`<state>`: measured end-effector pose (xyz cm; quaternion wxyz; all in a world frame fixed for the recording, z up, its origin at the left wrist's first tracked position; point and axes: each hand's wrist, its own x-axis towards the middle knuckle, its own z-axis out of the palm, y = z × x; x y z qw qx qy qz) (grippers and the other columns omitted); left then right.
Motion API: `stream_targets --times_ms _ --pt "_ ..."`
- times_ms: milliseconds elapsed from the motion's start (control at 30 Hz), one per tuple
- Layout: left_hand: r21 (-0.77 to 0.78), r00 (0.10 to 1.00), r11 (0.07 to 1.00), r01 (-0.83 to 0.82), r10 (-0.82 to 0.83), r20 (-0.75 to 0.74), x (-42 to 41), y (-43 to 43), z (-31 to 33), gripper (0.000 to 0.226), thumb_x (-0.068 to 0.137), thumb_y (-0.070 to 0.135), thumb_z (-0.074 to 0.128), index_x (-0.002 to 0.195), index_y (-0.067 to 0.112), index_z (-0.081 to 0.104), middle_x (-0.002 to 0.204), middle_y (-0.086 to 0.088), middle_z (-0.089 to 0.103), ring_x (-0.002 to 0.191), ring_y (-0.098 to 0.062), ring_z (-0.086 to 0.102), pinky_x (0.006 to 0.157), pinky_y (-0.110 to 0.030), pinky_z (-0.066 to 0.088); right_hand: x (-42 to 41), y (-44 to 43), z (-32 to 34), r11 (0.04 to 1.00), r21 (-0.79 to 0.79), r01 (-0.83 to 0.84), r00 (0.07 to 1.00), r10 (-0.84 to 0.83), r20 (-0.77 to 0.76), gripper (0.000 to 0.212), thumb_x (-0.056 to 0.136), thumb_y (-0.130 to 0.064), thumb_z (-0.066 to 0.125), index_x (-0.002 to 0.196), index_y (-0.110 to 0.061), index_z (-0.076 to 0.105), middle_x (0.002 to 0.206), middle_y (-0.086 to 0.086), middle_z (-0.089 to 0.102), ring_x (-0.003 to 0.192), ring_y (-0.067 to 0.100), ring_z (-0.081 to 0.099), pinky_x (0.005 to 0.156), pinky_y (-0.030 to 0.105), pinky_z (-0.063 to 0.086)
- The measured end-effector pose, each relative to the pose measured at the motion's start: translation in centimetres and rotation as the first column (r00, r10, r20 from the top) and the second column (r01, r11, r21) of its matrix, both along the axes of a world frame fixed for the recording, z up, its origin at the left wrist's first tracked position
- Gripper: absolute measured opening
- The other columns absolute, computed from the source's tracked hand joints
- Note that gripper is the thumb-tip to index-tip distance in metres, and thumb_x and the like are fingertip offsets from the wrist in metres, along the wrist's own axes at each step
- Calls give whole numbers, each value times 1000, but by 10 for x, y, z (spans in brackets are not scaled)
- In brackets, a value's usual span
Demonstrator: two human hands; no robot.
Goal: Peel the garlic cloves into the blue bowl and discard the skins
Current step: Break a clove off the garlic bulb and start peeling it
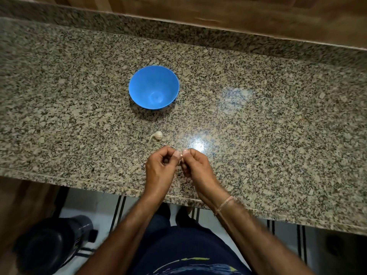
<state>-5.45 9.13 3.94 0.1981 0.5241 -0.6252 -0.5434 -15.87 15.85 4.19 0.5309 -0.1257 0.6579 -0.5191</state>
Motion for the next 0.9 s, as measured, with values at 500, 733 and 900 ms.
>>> stream_targets --times_ms 500,733,900 --pt "200 996 979 41 -23 -90 -3 6 5 28 109 27 51 86 16 62 71 12 59 62 -5 50 56 -17 41 0 5 2 996 -16 -84 909 70 -410 36 109 -30 52 82 -5 53 73 -2 49 62 4 41 57 21 40" --pt "17 996 996 86 -87 34 -4 6 -2 26 110 30 47 91 16 59 77 7 54 68 -8 46 61 -22 40 1 1 3 999 12 -44 979 46 -197 31 109 -27 51 81 -16 54 68 -5 49 59 4 41 52 17 38" --pt "-153 979 973 170 -149 138 -4 10 -3 26 111 29 45 90 16 52 81 6 50 69 -7 41 57 -16 34 -1 0 1 1000 15 -8 968 11 -251 35 108 -26 54 74 -20 53 65 -7 48 55 3 40 51 17 36"
